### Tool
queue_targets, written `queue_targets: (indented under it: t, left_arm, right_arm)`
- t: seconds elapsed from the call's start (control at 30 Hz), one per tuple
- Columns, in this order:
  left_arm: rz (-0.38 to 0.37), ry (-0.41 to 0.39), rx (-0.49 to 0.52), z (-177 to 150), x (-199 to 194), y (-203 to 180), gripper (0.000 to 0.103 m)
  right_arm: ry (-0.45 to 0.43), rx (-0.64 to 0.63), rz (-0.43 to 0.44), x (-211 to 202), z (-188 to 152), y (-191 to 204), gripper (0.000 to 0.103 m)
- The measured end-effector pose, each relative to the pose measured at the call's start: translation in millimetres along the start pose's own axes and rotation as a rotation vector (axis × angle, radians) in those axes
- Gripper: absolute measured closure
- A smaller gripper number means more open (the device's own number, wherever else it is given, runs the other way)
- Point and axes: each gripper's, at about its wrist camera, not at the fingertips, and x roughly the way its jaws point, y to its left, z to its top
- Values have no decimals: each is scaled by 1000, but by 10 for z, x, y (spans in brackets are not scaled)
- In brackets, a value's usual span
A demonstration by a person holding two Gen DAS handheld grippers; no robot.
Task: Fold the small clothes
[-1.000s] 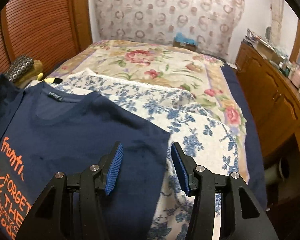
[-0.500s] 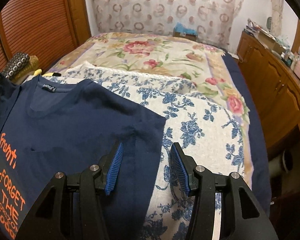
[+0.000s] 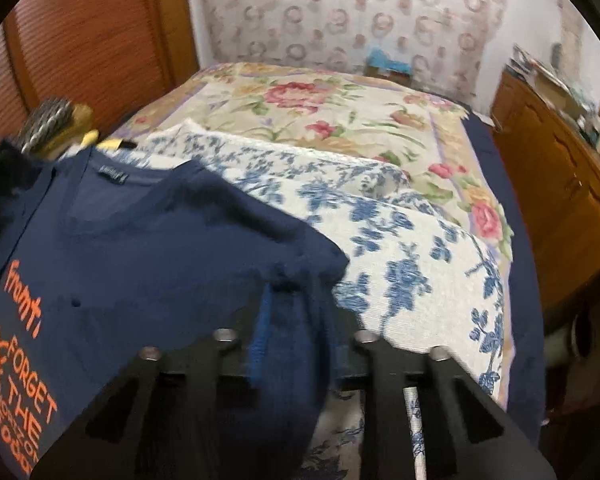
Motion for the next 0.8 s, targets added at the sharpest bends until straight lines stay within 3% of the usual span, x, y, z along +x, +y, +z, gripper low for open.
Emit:
queue_targets:
  t: [0.07,0.2,0.47,0.8]
  left_arm:
    - [-18,-18,-4,-48,-90,-62,101]
    - [-46,-74,-12,-148,-373,-171,102]
    - [-62,-165,14,-454,-968,-300,102]
    - [-52,-226,-6,-951,-1442,-322,102]
  right_arm:
    - [-2,-21,2,-23,11,69,98]
    - [-90,-1,27,-291,12,132,98]
    - [-280,9,7,-1173,-115,330,99]
    - [-341,-1,-4,-1848,-706,642,99]
